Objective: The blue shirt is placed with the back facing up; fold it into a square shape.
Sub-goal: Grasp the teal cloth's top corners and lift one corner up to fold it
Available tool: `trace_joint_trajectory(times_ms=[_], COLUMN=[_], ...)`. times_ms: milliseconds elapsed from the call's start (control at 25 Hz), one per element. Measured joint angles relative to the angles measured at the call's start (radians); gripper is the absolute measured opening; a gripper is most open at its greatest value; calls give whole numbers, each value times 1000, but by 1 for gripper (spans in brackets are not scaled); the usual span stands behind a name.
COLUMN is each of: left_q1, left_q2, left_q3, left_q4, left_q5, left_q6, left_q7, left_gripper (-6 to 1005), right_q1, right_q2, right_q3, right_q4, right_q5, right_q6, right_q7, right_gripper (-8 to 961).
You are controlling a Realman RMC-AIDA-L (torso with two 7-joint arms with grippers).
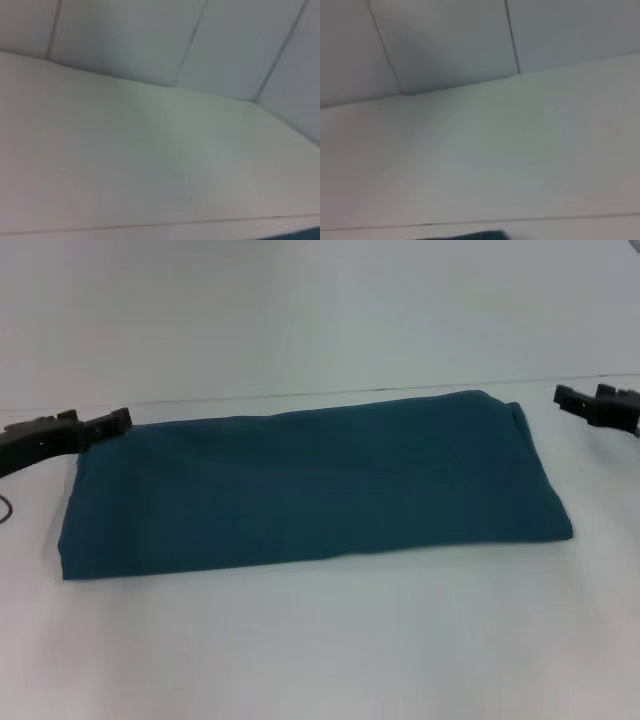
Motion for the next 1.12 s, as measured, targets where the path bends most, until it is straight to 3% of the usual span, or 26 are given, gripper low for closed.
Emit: trace_joint_trajectory(times_ms=[160, 240, 400, 520, 800, 1120], left_q1=[54, 76, 115, 136, 147, 146], left_q2=[-2, 2, 3, -1, -4, -3], left_q3=[3, 4, 4, 4, 0, 4], left_q4=[71, 87, 113, 123, 128, 124], left_q5=[6, 9, 13, 23, 61, 125], left_q6=[143, 180, 213, 212, 183, 117], left_q7=[-71, -95, -109, -120, -126, -124], left_gripper=[847, 863, 895, 893, 894, 894], right_q1=[-71, -109, -141, -144, -130, -87], right_q2=[-6, -13, -50, -80, -124, -133], right_q3=[-44, -97, -151, -152, -154, -157], right_q4=[-65, -115, -160, -167, -190, -204], right_q5=[-1, -9, -67, -104, -160, -289], right_q6=[-135, -179, -280, -374, -487, -515], right_q7=[110, 201, 375, 465, 631, 751], right_gripper=[719, 718, 719, 718, 715, 701])
